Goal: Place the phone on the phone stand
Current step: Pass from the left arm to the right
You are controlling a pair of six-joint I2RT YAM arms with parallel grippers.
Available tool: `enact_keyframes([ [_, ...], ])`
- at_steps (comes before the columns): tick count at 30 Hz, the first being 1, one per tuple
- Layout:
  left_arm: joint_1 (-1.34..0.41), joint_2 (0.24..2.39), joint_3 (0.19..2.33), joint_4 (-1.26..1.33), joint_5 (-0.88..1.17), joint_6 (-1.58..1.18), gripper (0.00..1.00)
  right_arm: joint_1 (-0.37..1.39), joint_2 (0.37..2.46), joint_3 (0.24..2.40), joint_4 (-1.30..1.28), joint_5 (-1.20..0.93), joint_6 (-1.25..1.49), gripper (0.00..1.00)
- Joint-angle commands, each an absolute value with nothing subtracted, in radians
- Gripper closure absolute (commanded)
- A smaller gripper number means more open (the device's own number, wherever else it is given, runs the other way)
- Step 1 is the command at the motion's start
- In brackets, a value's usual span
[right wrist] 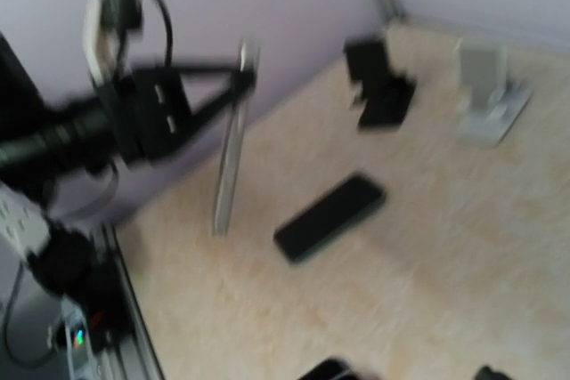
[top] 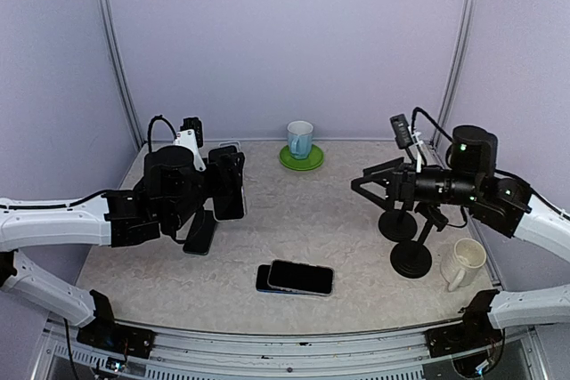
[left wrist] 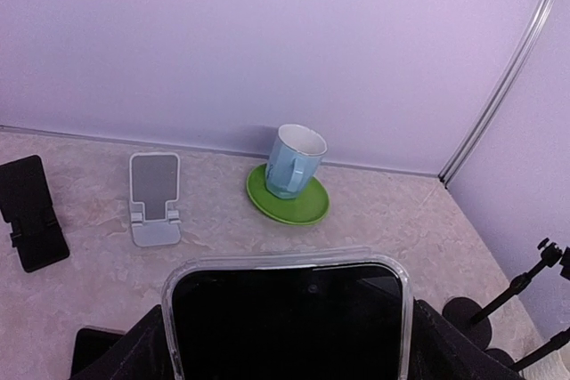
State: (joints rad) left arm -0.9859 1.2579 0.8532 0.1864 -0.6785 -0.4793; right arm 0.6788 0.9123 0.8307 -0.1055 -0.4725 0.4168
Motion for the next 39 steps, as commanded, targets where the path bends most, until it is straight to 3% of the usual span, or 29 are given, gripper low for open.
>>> enact_keyframes([
  [1,-1.022,1.252,0.869,0.316,-0.737,-0.514,0.36,0.855,1.040,0.891,-0.019,-0.232,0.385,0.07],
  [10,-1.154,1.273,0.845,0.393,-0.894,-0.551,0.36,1.058,1.302,0.958,0.159,-0.058,0.396,0.06],
  [21,-1.238,1.299,0.813,0.452,-1.020,-0.577,0.36,1.125,1.492,1.026,0.244,-0.047,0.409,0.13],
  [30,-1.270,1.299,0.796,0.503,-1.057,-0.550,0.36,1.139,1.565,1.041,0.298,-0.077,0.421,0.28],
  [35,-1.283,1.305,0.798,0.503,-1.078,-0.541,0.36,1.141,1.596,1.055,0.316,-0.125,0.424,0.48],
  [39,-1.289,1.302,0.797,0.503,-1.087,-0.538,0.36,1.141,1.604,1.052,0.335,-0.144,0.432,0.58],
])
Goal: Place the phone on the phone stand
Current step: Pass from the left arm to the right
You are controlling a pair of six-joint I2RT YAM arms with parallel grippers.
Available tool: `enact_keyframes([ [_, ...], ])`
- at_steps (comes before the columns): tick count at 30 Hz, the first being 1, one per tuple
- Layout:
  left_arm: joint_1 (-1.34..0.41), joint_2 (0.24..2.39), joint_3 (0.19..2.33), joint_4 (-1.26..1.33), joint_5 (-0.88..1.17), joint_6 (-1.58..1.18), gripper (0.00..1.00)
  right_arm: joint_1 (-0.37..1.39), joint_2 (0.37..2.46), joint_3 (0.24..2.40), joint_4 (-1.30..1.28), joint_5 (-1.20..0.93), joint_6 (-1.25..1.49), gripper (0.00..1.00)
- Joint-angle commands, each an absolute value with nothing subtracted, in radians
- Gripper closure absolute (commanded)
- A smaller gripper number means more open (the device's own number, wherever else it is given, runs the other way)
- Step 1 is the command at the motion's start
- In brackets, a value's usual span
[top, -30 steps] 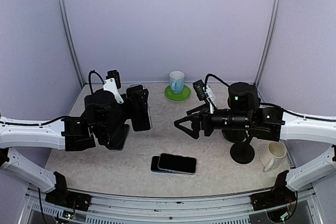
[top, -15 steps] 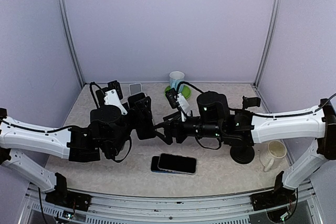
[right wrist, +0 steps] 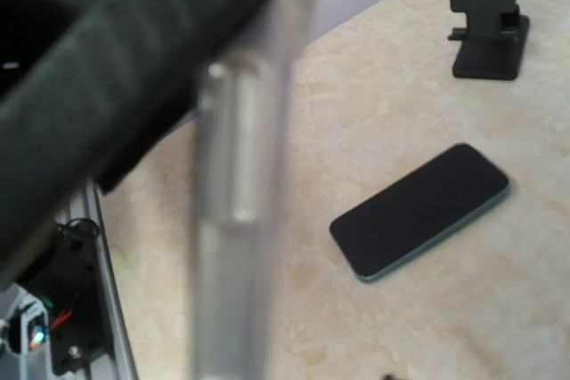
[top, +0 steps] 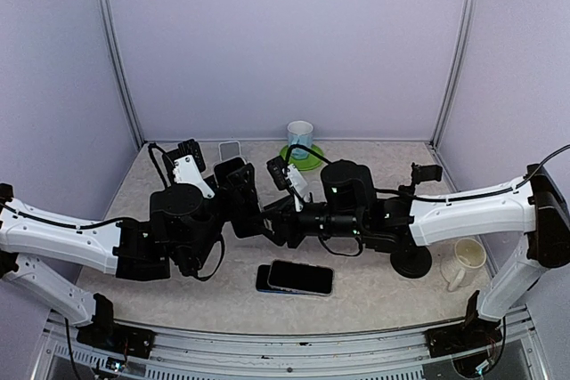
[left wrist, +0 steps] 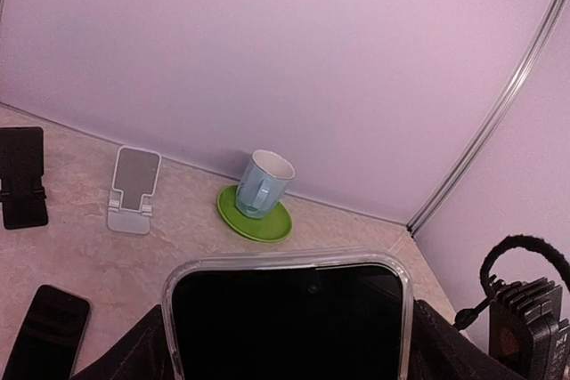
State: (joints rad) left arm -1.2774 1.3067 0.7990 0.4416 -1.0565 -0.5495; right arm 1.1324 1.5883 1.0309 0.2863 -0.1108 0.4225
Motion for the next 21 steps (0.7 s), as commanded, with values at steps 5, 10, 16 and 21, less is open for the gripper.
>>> enact_keyframes([
  [5,-1.293,1.295,0.795,0.504,-1.098,-0.533,0.36,1.142,1.607,1.056,0.344,-0.164,0.433,0.74],
  [10,-1.293,1.292,0.793,0.508,-1.099,-0.526,0.35,1.142,1.618,1.066,0.342,-0.189,0.436,1.00],
  [16,-1.301,1.269,0.789,0.500,-1.057,-0.543,0.25,1.142,1.618,1.066,0.335,-0.189,0.434,1.00],
  [21,-1.322,1.201,0.799,0.401,-0.991,-0.626,0.02,1.141,1.591,1.049,0.317,-0.171,0.393,1.00],
])
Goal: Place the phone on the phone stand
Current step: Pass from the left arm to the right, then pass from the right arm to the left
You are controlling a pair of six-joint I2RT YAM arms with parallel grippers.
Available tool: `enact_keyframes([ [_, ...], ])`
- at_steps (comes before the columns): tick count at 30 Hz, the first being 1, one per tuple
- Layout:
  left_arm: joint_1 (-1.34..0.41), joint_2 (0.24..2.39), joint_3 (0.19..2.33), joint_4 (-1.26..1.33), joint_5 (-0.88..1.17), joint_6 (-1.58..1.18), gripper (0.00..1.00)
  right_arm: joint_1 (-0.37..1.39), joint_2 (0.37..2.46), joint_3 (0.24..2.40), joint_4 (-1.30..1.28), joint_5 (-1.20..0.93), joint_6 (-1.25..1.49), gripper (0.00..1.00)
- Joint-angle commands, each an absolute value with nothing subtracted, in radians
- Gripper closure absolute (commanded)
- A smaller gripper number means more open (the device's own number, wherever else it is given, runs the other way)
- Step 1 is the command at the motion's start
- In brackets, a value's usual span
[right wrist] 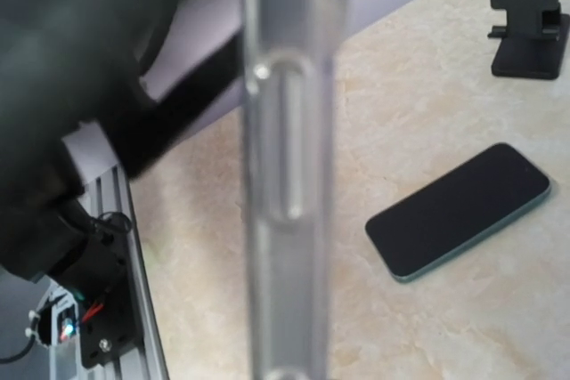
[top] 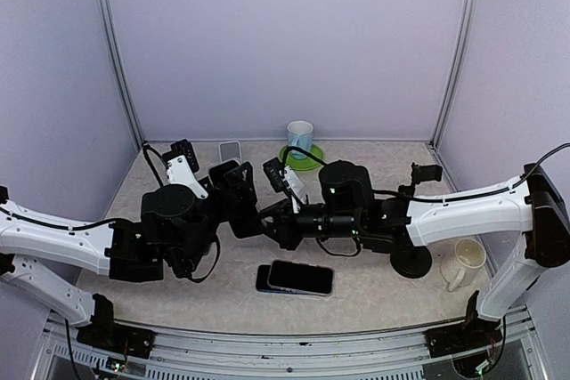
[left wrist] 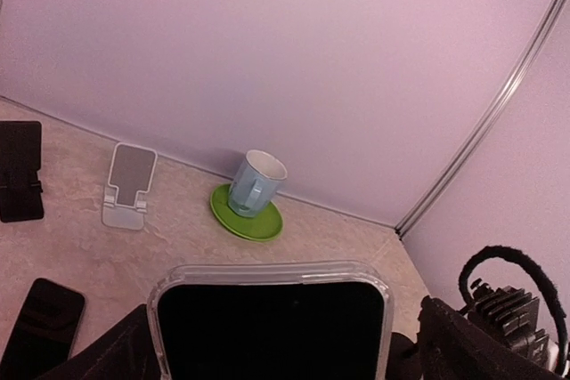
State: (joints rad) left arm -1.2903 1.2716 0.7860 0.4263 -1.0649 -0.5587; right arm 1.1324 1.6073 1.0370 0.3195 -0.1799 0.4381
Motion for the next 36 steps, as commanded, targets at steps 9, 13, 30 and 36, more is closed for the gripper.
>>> enact_keyframes([
  [9,-1.325,1.118,0.906,0.066,-0.883,-0.791,0.01,1.141,1.537,1.023,0.279,-0.139,0.267,1.00],
  [13,-1.320,1.119,0.977,-0.077,-0.812,-0.809,0.01,1.141,1.516,1.012,0.265,-0.117,0.195,1.00],
  [30,-1.197,1.063,1.031,-0.248,-0.539,-0.862,0.01,1.141,1.427,0.936,0.280,-0.060,0.056,1.00],
  [36,-1.171,1.101,1.047,-0.274,-0.505,-0.868,0.01,1.141,1.408,0.916,0.304,-0.070,0.045,1.00],
])
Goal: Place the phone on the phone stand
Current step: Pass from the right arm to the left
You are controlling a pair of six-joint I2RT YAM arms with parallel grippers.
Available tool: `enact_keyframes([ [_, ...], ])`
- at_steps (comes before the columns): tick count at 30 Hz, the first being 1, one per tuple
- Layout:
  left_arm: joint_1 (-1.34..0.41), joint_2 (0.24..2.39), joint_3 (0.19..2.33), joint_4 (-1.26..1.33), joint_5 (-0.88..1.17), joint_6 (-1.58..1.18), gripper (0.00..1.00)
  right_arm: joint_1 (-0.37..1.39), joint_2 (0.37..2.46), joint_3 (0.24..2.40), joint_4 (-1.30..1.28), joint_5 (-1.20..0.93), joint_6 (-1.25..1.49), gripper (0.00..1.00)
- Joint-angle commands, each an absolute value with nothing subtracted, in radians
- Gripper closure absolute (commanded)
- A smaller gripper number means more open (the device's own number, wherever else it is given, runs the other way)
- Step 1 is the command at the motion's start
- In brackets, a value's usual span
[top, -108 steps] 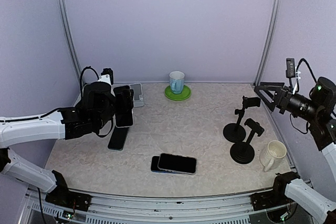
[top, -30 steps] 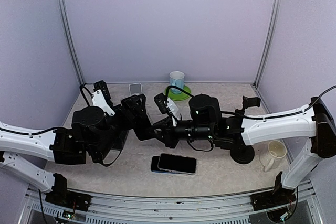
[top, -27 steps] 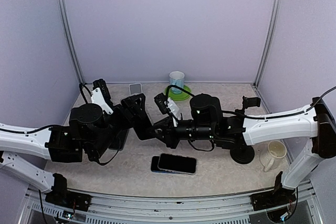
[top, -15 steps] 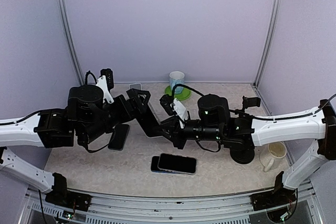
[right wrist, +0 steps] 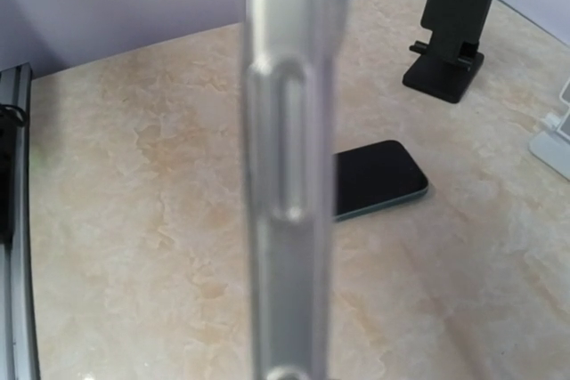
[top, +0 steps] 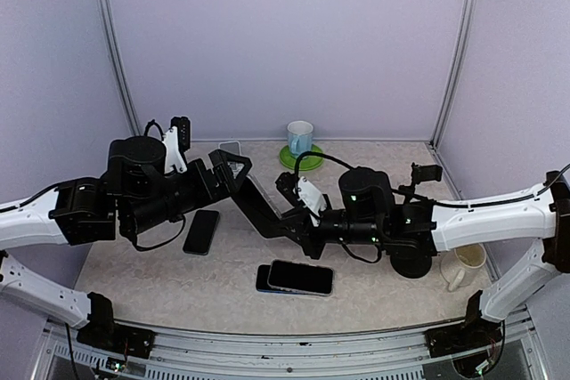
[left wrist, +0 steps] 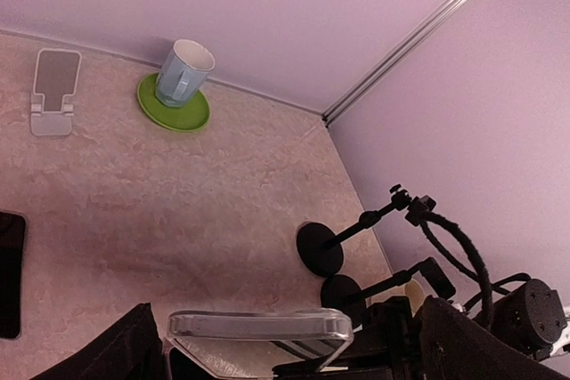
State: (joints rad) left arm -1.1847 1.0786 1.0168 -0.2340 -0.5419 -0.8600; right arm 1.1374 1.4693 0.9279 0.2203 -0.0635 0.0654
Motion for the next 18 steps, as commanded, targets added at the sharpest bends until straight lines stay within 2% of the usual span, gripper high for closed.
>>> enact_keyframes([
  [1,-1.168,1.104,1.044,-0.277,-0.504,-0.870,0.01,1.141,1.401,0.907,0.314,-0.070,0.042,1.00],
  [11,-1.145,1.128,1.014,-0.225,-0.443,-0.871,0.01,1.141,1.398,0.914,0.308,-0.089,0.014,1.00],
  [18,-1.143,1.149,1.009,-0.201,-0.405,-0.864,0.06,1.141,1.407,0.920,0.301,-0.084,0.009,1.00],
])
